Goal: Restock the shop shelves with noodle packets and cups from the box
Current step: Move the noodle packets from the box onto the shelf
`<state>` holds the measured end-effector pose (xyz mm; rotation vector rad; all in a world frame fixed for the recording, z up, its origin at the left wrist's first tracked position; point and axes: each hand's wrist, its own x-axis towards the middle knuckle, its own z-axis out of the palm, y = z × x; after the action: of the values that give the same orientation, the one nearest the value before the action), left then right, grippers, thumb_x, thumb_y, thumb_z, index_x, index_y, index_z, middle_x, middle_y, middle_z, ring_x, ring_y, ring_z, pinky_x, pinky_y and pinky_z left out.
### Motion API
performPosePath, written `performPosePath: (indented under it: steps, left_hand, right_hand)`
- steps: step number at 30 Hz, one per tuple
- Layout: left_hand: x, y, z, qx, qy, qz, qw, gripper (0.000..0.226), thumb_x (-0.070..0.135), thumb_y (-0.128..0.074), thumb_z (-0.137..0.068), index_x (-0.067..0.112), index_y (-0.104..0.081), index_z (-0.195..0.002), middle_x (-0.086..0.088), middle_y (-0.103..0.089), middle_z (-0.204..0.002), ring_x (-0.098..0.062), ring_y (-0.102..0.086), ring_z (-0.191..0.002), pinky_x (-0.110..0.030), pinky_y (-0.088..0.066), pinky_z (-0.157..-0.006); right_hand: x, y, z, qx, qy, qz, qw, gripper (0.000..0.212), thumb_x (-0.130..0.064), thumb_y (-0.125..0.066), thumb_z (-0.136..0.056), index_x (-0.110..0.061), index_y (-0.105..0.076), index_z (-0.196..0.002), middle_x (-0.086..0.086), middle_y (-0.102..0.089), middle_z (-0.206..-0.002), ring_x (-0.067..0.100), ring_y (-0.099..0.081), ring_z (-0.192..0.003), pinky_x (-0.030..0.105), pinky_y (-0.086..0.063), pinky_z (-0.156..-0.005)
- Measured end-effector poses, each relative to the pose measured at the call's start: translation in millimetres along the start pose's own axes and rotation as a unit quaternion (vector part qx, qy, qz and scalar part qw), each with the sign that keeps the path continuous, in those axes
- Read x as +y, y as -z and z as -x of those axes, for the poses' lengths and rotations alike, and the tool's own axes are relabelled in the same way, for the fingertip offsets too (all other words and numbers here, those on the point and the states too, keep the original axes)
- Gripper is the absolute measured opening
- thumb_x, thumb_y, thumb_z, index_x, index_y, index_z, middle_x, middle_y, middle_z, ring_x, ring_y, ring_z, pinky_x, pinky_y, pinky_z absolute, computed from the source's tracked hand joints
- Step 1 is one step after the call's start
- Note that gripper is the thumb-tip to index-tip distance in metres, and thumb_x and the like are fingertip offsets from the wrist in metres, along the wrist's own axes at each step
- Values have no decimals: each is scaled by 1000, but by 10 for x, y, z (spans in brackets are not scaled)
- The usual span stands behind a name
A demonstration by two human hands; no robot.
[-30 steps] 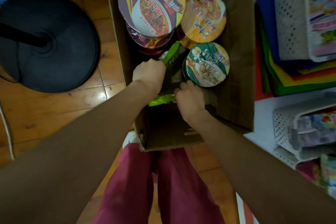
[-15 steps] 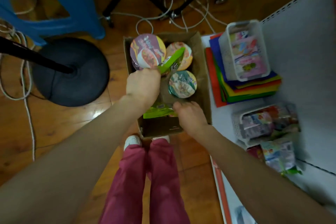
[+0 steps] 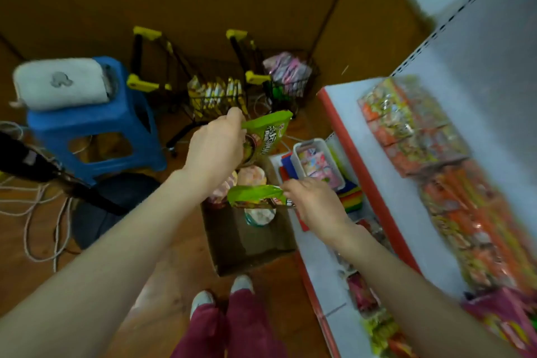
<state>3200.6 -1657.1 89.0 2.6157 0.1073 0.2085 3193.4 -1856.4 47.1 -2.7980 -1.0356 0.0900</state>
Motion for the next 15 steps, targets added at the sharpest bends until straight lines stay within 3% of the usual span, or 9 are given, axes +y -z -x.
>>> performPosePath:
  steps: [2,5,9,12,15]
  left_hand:
    - [198,340,-89,33,-32,42,998,22,14,-46,-95,1,-48,-112,-22,-63,-96,-41,-60,-87,-45,-45,-69]
    - [533,791,-217,68,-77,80,992,22,14,-44,-96,1,-46,-114,-21,-62,-89,-41,-59,-81,-46,-47,-66]
    - [969,1259,-388,124,-132,108,977,18,15,-42,-97,2,-46,-109,-12,-57,-81,-40,-58,-77,-44,-47,-64]
    - [1272,1552,-532,173,-162,125,964,18,14,-43,-96,1,-47,-109,-16,-60,-82,-40,-58,-80,-41,-46,-67]
    - [1582,1805,-693,215,-196,137,947,19,12,-45,-96,-1,-50,-109,-22,-62,-86,-39,-58,-82,-39,-40,-67]
  right_hand:
    - [8,423,4,22,-24,11,999,26,0,-75,-65,-9,-67,-88,9,-68,-66,30,-65,-63,30,-49,-52]
    - [8,1047,29,98,-67,13,993,14,-9,-59,-85,-5,-67,-95,14,-70,-81,34,-65,-75,35,-49,-63]
    - [66,1699,161,191,-62,-1,980,33,-26,-41,-89,-3,-64,-94,13,-68,-79,31,-64,-73,30,-46,-65]
    - [124,2127,263,233,-62,-10,971,47,-35,-32,-88,-3,-64,-99,14,-68,-86,32,-64,-80,36,-48,-70]
    - [216,2492,361,268,-65,8,961,50,-38,-28,-87,-5,-63,-100,11,-69,-89,30,-63,-82,34,-46,-73]
